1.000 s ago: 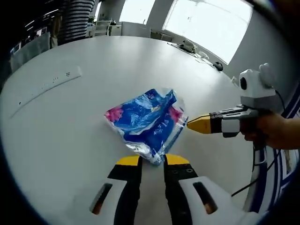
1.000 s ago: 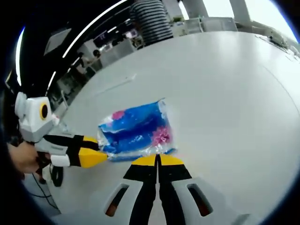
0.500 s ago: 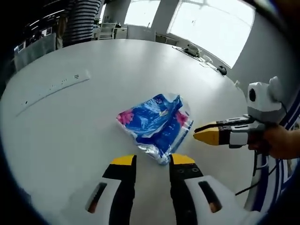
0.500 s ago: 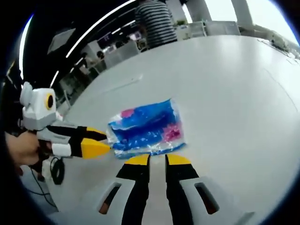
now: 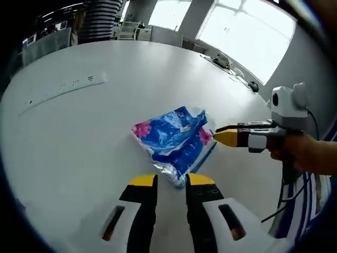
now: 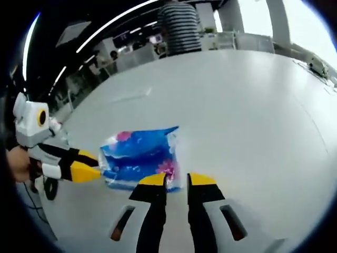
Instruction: Arrange the tabletop items into an orderly group along one side of the table until the central work area is clear of visible clutter.
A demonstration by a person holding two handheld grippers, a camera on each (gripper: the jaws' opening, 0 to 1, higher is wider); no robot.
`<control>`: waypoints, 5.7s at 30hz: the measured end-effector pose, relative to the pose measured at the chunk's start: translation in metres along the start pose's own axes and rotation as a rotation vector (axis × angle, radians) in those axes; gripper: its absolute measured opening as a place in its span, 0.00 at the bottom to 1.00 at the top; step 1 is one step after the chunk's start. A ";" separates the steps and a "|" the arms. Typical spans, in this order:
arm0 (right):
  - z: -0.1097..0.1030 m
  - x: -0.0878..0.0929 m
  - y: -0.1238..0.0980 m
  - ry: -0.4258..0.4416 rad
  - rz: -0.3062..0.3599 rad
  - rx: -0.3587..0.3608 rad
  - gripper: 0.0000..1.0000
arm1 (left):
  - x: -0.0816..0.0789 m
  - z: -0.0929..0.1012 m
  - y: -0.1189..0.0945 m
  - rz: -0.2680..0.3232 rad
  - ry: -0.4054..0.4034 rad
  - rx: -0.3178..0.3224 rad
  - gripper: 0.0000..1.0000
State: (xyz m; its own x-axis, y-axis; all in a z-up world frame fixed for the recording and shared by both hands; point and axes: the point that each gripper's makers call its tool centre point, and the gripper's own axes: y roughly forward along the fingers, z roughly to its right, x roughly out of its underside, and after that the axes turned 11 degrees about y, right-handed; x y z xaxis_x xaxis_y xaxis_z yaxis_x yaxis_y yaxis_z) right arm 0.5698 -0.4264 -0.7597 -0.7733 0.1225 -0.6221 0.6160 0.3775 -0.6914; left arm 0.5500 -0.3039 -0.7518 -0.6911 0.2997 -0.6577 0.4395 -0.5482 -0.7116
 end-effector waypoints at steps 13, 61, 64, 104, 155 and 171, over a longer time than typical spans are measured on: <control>-0.008 -0.001 -0.005 0.078 0.052 -0.023 0.00 | -0.007 -0.012 -0.002 0.028 -0.020 -0.019 0.00; -0.046 0.004 -0.058 0.035 0.155 -0.071 0.42 | -0.006 -0.043 -0.103 0.102 0.035 -0.141 0.94; -0.056 0.004 -0.068 0.096 0.180 -0.086 0.42 | 0.000 -0.045 -0.115 0.091 0.080 -0.155 0.92; -0.088 0.038 -0.083 0.089 0.153 -0.114 0.41 | 0.071 -0.119 -0.212 0.072 0.076 -0.245 0.84; -0.119 0.124 -0.108 0.180 0.129 -0.142 0.32 | 0.193 -0.120 -0.241 -0.005 -0.023 -0.329 0.57; -0.138 0.110 -0.129 0.216 0.192 -0.174 0.31 | 0.199 -0.127 -0.225 -0.045 -0.020 -0.374 0.46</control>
State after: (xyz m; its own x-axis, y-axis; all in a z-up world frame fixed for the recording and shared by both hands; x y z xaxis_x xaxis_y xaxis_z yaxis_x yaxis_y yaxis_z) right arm 0.3849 -0.3354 -0.6883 -0.6709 0.3915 -0.6298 0.7332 0.4774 -0.4843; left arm 0.3864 -0.0217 -0.7544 -0.7240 0.2993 -0.6214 0.5849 -0.2110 -0.7832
